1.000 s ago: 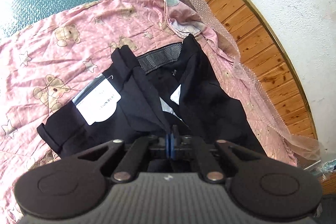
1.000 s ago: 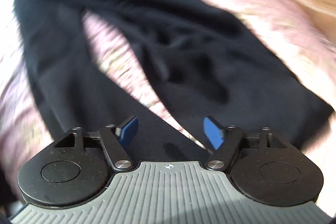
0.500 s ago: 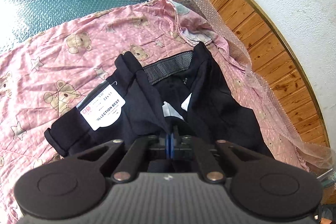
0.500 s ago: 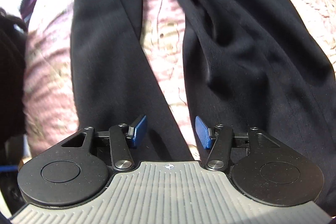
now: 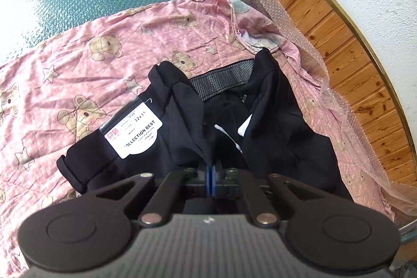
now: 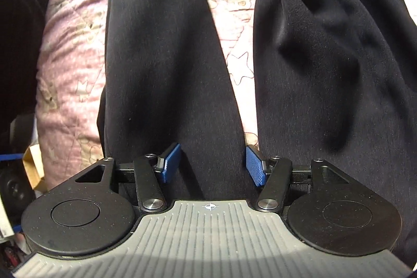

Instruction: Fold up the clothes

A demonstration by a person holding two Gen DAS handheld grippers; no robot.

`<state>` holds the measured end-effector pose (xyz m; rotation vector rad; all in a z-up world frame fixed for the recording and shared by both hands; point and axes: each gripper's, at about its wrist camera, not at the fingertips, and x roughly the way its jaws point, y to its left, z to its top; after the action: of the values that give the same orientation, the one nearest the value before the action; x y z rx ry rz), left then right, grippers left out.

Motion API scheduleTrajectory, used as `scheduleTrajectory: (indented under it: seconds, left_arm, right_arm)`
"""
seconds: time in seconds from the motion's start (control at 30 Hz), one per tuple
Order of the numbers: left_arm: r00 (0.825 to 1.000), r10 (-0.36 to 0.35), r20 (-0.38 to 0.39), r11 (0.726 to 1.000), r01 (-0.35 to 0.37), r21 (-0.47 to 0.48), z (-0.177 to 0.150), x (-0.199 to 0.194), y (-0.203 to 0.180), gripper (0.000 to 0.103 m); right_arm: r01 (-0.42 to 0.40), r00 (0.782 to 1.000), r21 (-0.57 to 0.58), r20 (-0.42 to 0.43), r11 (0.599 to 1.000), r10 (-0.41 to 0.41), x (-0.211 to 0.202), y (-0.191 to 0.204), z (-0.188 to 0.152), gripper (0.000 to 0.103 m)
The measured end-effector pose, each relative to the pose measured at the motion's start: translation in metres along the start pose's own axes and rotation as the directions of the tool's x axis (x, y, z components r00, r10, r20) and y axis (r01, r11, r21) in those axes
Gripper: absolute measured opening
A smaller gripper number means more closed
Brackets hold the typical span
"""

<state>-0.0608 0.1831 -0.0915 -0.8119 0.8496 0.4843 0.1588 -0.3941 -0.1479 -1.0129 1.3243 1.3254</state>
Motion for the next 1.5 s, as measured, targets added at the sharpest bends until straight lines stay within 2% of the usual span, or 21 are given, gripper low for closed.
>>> scheduleTrajectory:
  seconds: [0.03,0.1,0.23,0.33,0.4,0.47,0.6,0.63,0.7,0.73,0.8,0.87,0.93,1.03,1.07,1.13,1.17,1.23,1.3,1.47,1.5]
  left_arm:
    - [1.0,0.005,-0.003,1.0,-0.005,-0.002,0.001,0.002,-0.001,0.002]
    - [1.0,-0.011,0.004,1.0,0.011,0.0,0.007,0.006,-0.007,0.002]
    - [0.994,-0.094,0.049,0.995,0.093,0.018,0.032,0.012,-0.046,0.002]
    - [0.971,-0.216,0.1,0.976,0.213,0.044,0.069,0.009,-0.095,0.002]
    - [0.944,-0.298,0.141,0.954,0.29,0.079,0.093,-0.003,-0.126,0.002]
    - [0.909,-0.374,0.182,0.926,0.357,0.122,0.113,-0.025,-0.15,0.002]
    - [0.845,-0.478,0.239,0.876,0.44,0.197,0.129,-0.082,-0.154,0.002]
    - [0.845,-0.478,0.24,0.876,0.438,0.202,0.126,-0.09,-0.144,0.002]
    - [0.865,-0.447,0.228,0.892,0.409,0.194,0.113,-0.1,-0.114,0.002]
    - [0.875,-0.431,0.222,0.899,0.394,0.191,0.106,-0.105,-0.098,0.002]
    - [0.919,-0.35,0.184,0.934,0.327,0.146,0.085,-0.098,-0.054,0.002]
    - [0.962,-0.242,0.123,0.968,0.232,0.089,0.063,-0.078,-0.006,0.002]
    - [0.989,-0.134,0.064,0.991,0.132,0.028,0.039,-0.051,0.038,0.002]
    - [1.0,-0.003,-0.02,1.0,0.002,-0.025,0.009,-0.014,0.09,0.002]
    - [0.999,0.022,-0.036,0.999,-0.023,-0.028,0.002,-0.007,0.099,0.002]
    - [0.998,0.039,-0.042,0.999,-0.04,-0.015,-0.004,-0.003,0.107,0.002]
    - [0.998,0.041,-0.04,0.999,-0.041,-0.006,-0.004,-0.002,0.108,0.003]
    - [0.999,0.04,-0.036,0.999,-0.04,0.014,-0.002,-0.003,0.106,0.003]
    - [0.998,0.051,-0.032,0.998,-0.05,0.037,-0.001,-0.002,0.105,0.003]
    - [0.996,0.071,-0.048,0.996,-0.068,0.055,-0.001,0.006,0.109,0.003]
    - [0.996,0.076,-0.052,0.996,-0.073,0.059,-0.002,0.007,0.109,0.003]
  right_arm:
    - [0.002,1.0,0.029,-0.006,1.0,-0.001,-0.003,-0.003,-0.002,0.003]
    - [0.016,1.0,0.061,-0.009,0.998,-0.015,-0.012,-0.003,-0.01,0.0]
    - [0.143,0.988,0.097,0.045,0.985,-0.148,-0.045,0.003,-0.034,0.0]
    - [0.288,0.944,0.187,0.107,0.939,-0.311,-0.102,-0.004,-0.049,0.0]
    - [0.378,0.901,0.233,0.131,0.896,-0.414,-0.143,-0.003,-0.056,0.0]
    - [0.471,0.842,0.266,0.15,0.841,-0.519,-0.184,0.006,-0.059,0.0]
    - [0.642,0.682,0.319,0.179,0.698,-0.709,-0.262,0.047,-0.055,0.0]
    - [0.664,0.655,0.325,0.181,0.673,-0.733,-0.269,0.063,-0.053,0.0]
    - [0.702,0.605,0.336,0.183,0.627,-0.775,-0.279,0.098,-0.046,0.0]
    - [0.703,0.6,0.347,0.178,0.62,-0.78,-0.269,0.116,-0.04,0.0]
    - [0.696,0.602,0.371,0.165,0.615,-0.781,-0.241,0.155,-0.028,0.0]
    - [0.652,0.639,0.419,0.144,0.632,-0.755,-0.192,0.188,-0.019,0.0]
    - [0.577,0.699,0.497,0.111,0.649,-0.706,-0.128,0.212,-0.024,0.0]
    - [0.435,0.799,0.641,0.05,0.633,-0.6,-0.023,0.234,-0.03,0.0]
    - [0.424,0.817,0.657,0.02,0.623,-0.576,0.002,0.243,-0.028,0.0]
    - [0.425,0.834,0.682,-0.039,0.596,-0.55,0.034,0.26,-0.024,0.001]
    - [0.43,0.829,0.698,-0.055,0.572,-0.557,0.037,0.266,-0.022,0.004]
    - [0.421,0.809,0.741,-0.046,0.524,-0.585,0.021,0.275,-0.022,0.028]
    - [0.409,0.778,0.78,-0.027,0.474,-0.627,0.003,0.28,-0.022,0.044]
    - [0.384,0.696,0.868,-0.047,0.315,-0.716,-0.013,0.268,-0.021,0.054]
    - [0.386,0.694,0.872,-0.059,0.302,-0.717,-0.007,0.261,-0.018,0.057]
